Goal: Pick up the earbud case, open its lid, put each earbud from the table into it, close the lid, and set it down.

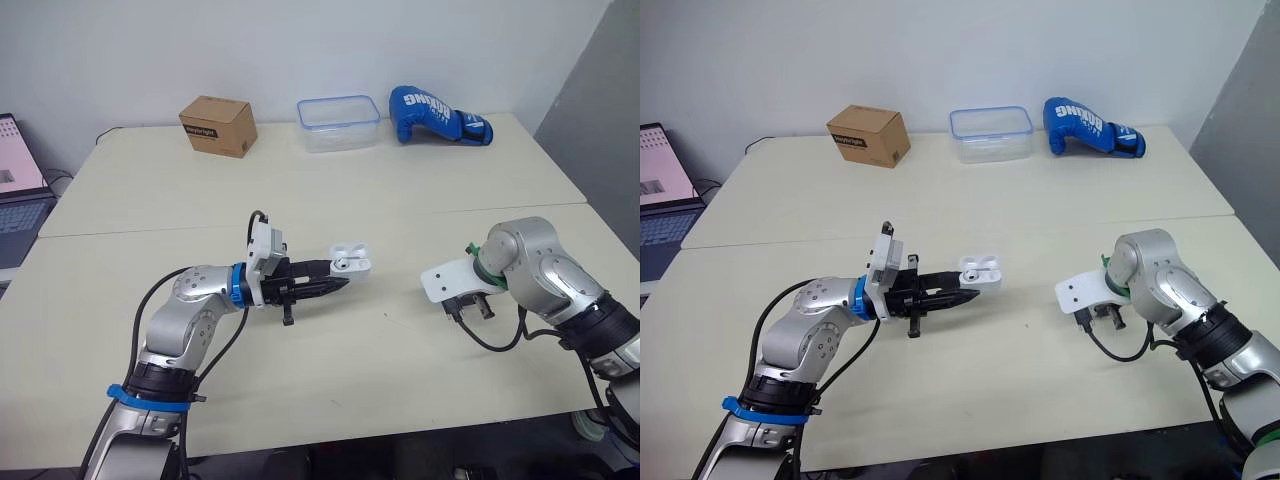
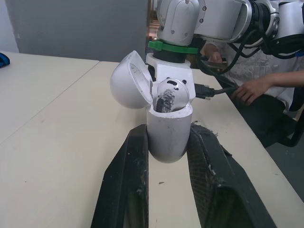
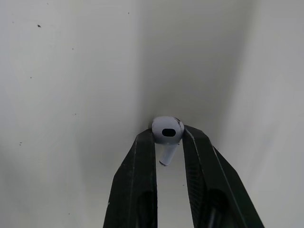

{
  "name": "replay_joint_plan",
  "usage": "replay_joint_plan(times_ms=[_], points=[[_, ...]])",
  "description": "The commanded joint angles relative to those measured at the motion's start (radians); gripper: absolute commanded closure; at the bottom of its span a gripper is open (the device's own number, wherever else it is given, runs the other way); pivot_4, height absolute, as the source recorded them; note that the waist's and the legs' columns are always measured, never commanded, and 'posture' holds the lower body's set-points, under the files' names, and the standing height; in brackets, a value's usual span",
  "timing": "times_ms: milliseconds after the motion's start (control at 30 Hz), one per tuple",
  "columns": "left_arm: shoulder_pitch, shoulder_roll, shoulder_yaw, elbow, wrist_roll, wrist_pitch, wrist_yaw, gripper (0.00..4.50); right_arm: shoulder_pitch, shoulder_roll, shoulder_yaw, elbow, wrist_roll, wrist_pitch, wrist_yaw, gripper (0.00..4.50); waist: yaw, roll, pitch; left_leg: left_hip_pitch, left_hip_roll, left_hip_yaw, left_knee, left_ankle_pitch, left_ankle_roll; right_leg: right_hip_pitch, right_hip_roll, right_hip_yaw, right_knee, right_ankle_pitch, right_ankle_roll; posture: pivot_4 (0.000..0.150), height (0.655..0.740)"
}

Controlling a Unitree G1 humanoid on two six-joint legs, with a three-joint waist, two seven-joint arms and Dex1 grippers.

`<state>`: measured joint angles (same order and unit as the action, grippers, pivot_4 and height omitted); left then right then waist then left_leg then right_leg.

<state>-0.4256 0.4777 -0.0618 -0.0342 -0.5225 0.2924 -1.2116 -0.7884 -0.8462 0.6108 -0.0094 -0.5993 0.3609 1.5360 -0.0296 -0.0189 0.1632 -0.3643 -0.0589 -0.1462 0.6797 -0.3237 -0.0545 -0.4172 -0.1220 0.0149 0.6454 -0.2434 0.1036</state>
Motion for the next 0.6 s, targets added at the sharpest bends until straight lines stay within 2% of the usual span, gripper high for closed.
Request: replay_joint_plan(times_ms=[33, 167, 400, 600], points=[[-0.005, -0.003, 0.007, -0.033, -0.003, -0.025, 0.001, 3.73, 0.021, 0.001, -0.047, -0.020, 0.015, 0.055, 0.006, 4.10, 0.000, 0.000, 0.000, 0.000, 0.000, 0.000, 0.000, 0.000, 0.000, 0.000, 0.000, 0.000, 0.000, 0.000, 0.000, 0.150, 0.7307], [-0.002, -0.009, 0.010, -0.024, -0.004, -0.030, 0.006, 3.73, 0.032, 0.026, -0.164, -0.053, 0.106, 0.148, -0.034, 4.10, 0.000, 0.000, 0.000, 0.000, 0.000, 0.000, 0.000, 0.000, 0.000, -0.001, 0.000, 0.000, 0.000, 0.000, 0.000, 0.150, 0.7307], [-0.010, -0.023, 0.015, 0.018, -0.001, -0.052, 0.004, 3.73, 0.111, 0.165, -0.403, -0.183, 0.326, 0.415, -0.161, 4.10, 0.001, 0.000, 0.000, -0.002, 0.000, -0.001, -0.002, 0.000, 0.000, -0.003, 0.000, 0.000, 0.000, 0.000, 0.000, 0.150, 0.7307], [-0.015, -0.033, 0.017, 0.047, -0.005, -0.066, 0.001, 3.73, 0.175, 0.402, -0.607, -0.327, 0.490, 0.630, -0.393, 4.10, 0.000, 0.001, 0.000, -0.002, 0.000, -0.001, -0.001, 0.000, 0.000, -0.003, 0.000, 0.000, 0.001, 0.000, 0.000, 0.150, 0.7307]])
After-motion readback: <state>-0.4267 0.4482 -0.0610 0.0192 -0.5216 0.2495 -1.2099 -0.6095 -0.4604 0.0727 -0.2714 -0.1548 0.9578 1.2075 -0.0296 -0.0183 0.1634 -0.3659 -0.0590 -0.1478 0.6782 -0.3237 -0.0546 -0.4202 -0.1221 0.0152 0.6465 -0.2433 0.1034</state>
